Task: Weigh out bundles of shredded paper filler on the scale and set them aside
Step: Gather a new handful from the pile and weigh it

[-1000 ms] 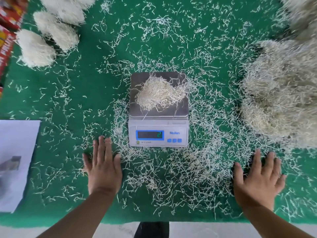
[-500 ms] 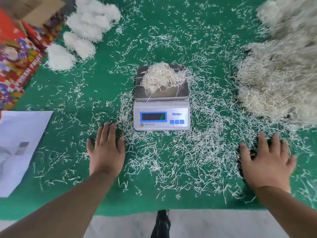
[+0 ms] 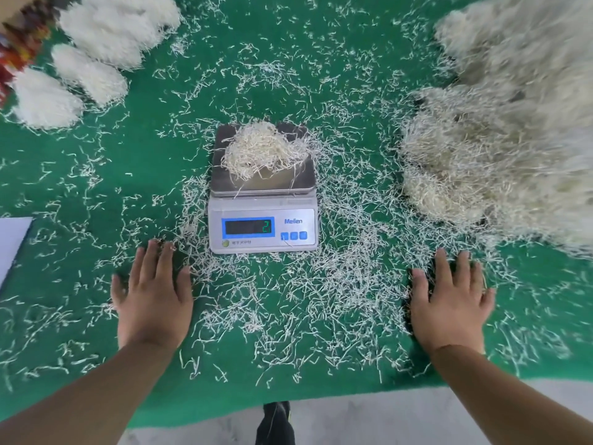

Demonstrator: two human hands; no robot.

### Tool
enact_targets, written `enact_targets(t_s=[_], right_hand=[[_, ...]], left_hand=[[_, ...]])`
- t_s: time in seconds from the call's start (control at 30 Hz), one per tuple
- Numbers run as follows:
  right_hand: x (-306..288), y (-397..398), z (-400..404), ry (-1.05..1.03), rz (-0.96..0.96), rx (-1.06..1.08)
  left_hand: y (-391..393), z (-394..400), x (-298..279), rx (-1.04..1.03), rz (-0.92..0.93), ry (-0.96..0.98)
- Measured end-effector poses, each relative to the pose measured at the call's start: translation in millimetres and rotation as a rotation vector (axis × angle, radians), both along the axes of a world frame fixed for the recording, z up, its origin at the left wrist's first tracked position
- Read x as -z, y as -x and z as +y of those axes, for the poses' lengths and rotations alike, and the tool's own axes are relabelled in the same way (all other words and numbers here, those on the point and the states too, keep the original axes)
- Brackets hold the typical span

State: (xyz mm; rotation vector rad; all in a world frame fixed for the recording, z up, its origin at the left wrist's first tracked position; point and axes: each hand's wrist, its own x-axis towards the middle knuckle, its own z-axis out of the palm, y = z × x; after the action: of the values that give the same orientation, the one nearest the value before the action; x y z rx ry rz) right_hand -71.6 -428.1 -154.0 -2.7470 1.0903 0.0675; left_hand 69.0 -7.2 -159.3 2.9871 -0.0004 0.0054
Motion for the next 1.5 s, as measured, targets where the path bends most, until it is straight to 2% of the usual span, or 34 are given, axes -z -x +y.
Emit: enact_targets(t_s=[0.2, 0.4, 0.57, 0.67, 0.87, 0.93, 1.07, 1.23, 1.3, 1.37, 1.5], right_hand=[[-1, -1, 1, -0.024, -0.018, -0.037], [2, 3, 1, -0.08, -0.151, -0.162], [2, 1, 13, -0.235, -0.249, -0.356], [-4, -19, 34, -0.315, -0.262, -0.394], [-8, -49, 64, -0.029, -0.316, -0.435], [-13, -55, 67, -0.005, -0.349, -0.465], [-33, -59, 68, -0.123, -0.4, -0.429], [-87, -77, 48, -0.527, -0.775, 0.01], [-117, -97, 44, -0.628, -0.923, 0.119], [-150, -123, 48, -0.649, -0.991, 0.099], [-207, -175, 75, -0.672, -1.05, -0.138]], left_hand=[[-1, 0, -3, -0.003, 0.026, -0.001], [-1, -1, -4, 0.011, -0.003, 0.014], [-3, 4, 1, 0.014, -0.009, 0.061], [-5, 5, 3, 0.033, -0.004, 0.073], [-10, 8, 5, 0.038, 0.018, 0.045], [-12, 9, 7, 0.031, 0.018, 0.043], [-13, 10, 11, 0.015, 0.034, 0.056], [-14, 10, 16, 0.005, 0.021, 0.03], [-15, 9, 16, -0.005, 0.017, 0.004], [-16, 9, 17, -0.01, 0.0, -0.051], [-17, 9, 19, -0.005, -0.036, -0.127]])
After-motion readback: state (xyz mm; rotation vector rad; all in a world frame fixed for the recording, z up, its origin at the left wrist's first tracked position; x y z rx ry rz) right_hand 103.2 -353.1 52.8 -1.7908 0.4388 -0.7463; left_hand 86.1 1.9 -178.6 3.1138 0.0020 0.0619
